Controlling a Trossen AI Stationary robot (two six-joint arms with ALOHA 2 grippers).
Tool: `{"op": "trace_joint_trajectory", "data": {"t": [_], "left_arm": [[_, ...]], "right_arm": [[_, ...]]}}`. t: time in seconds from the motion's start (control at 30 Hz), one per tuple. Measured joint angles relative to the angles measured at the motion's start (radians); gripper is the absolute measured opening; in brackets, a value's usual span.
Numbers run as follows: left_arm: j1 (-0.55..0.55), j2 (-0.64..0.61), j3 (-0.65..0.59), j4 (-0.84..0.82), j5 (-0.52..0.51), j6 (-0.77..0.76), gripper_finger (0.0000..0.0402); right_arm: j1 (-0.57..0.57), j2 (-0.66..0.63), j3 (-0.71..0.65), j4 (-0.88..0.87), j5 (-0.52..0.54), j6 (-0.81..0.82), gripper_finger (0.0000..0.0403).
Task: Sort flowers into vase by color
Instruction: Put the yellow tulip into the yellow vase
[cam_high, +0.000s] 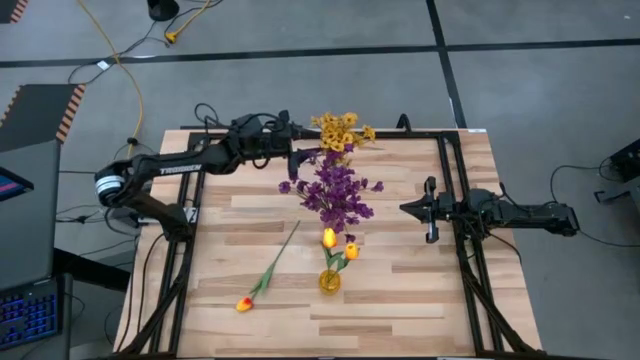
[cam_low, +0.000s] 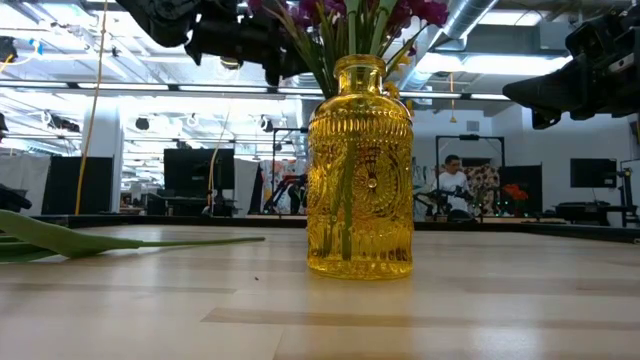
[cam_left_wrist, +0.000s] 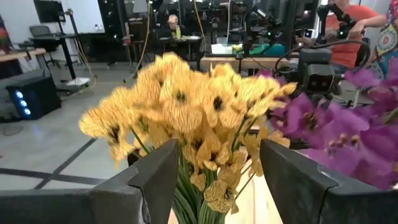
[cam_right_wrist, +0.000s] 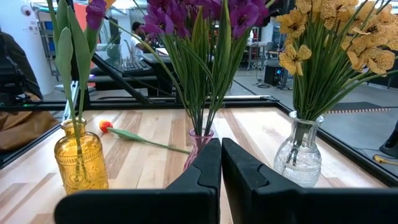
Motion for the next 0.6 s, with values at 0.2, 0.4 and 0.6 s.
{"op": "trace_joint_trajectory", "data": {"t": [0.2, 0.4, 0.6], "left_arm": [[0.000, -0.075, 0.000, -0.061, -0.004, 0.027, 0.0213], [0.000, -0.175, 0.000, -0.157, -0.045, 0.041, 0.0213], [0.000, -0.295, 0.000, -0.250, -0.049, 0.040, 0.0213]], "right_arm": [[0.000, 0.000, 0.000, 0.000, 0.000, 0.000, 0.0043], [0.000, 0.000, 0.000, 0.000, 0.000, 0.000, 0.0043], [0.000, 0.000, 0.000, 0.000, 0.000, 0.000, 0.0043]]}}
